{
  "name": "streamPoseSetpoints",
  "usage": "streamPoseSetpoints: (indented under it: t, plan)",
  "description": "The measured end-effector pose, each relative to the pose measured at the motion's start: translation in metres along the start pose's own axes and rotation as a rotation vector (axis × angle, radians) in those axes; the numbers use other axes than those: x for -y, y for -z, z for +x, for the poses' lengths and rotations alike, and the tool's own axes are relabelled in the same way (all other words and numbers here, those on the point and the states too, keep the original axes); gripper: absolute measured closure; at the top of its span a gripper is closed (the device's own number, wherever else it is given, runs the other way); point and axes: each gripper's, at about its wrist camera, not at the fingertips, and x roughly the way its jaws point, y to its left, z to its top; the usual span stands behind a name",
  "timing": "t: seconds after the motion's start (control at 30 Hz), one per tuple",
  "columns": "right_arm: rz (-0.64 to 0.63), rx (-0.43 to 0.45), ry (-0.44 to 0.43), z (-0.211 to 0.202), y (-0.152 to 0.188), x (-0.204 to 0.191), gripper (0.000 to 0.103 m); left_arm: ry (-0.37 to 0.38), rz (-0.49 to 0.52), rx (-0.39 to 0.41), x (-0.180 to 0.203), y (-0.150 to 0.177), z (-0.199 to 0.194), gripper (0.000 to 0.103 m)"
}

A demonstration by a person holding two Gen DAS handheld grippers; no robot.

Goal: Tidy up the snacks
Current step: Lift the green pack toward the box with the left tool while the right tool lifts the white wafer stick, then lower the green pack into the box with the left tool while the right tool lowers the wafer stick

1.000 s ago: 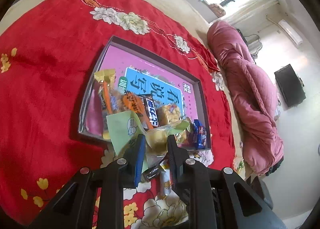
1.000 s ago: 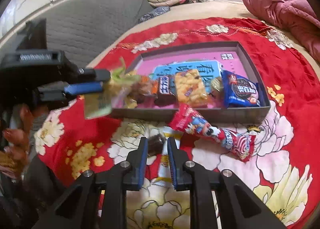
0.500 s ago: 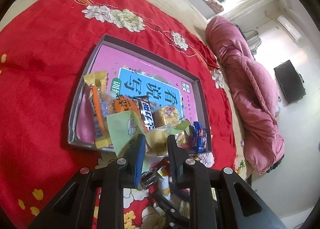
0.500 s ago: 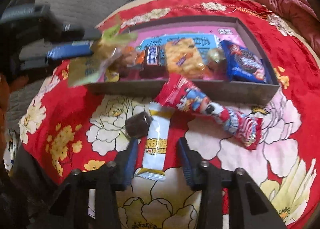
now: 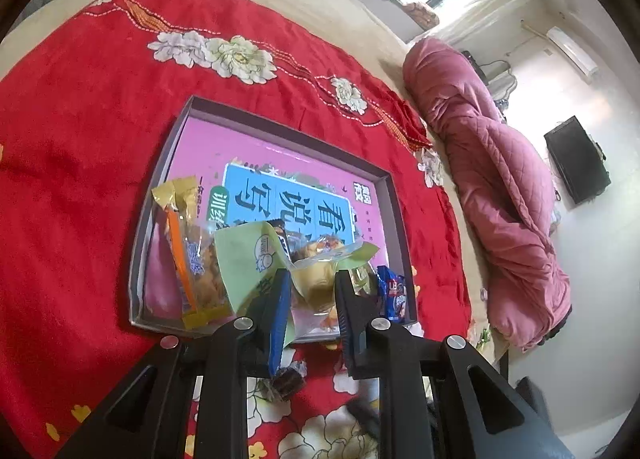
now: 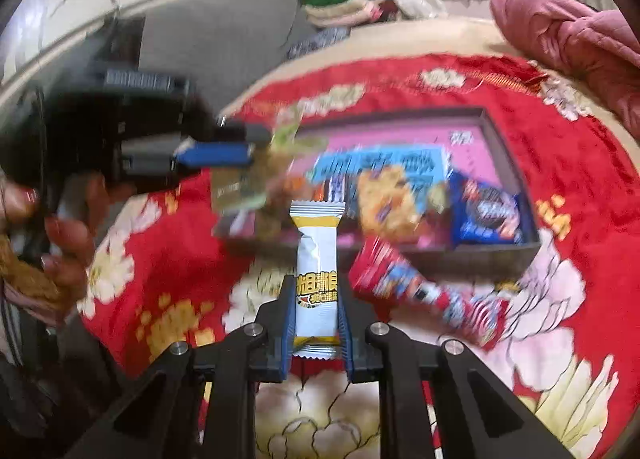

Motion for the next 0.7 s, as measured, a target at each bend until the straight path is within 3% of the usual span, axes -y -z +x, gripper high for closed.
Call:
streamPoseSetpoints:
  t: [0.33,0.7]
  plan:
    - [0.096,0.104,0.059,-0.001,-0.030,0.040,0.084,-0.005,0.013,-0.004,0.005,-0.004,0.009,0.080]
    - [0.104,0.132,0.097,0.008,-0.037,0.053,0.084,-0.021,0.069,-0.005,0.019,-0.002,0.024,0.080]
